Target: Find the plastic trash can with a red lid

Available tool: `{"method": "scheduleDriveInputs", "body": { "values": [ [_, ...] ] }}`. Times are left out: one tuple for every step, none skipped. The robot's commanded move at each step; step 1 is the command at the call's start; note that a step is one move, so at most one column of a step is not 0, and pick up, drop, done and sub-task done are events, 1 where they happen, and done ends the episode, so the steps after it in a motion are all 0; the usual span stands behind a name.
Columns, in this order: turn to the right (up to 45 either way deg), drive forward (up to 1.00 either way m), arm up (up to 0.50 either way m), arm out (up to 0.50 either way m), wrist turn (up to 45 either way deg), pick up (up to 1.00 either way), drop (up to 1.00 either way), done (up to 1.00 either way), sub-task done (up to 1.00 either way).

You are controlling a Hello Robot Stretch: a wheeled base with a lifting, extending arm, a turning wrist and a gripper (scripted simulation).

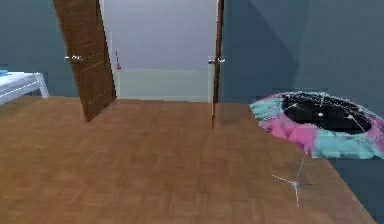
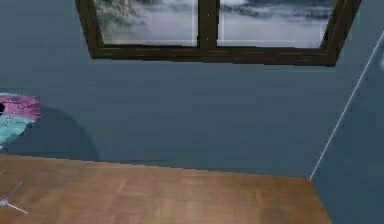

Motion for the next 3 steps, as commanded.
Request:
{"method": "scheduleDriveInputs", "body": {
  "values": [
    [-12.0,0.00,0.00,0.00,0.0,0.00,0.00,0.00,0.00],
    [0.0,1.00,0.00,0.00,0.0,0.00,0.00,0.00,0.00],
    [0.0,0.05,0.00,0.00,0.0,0.00,0.00,0.00,0.00]
  ]
}}
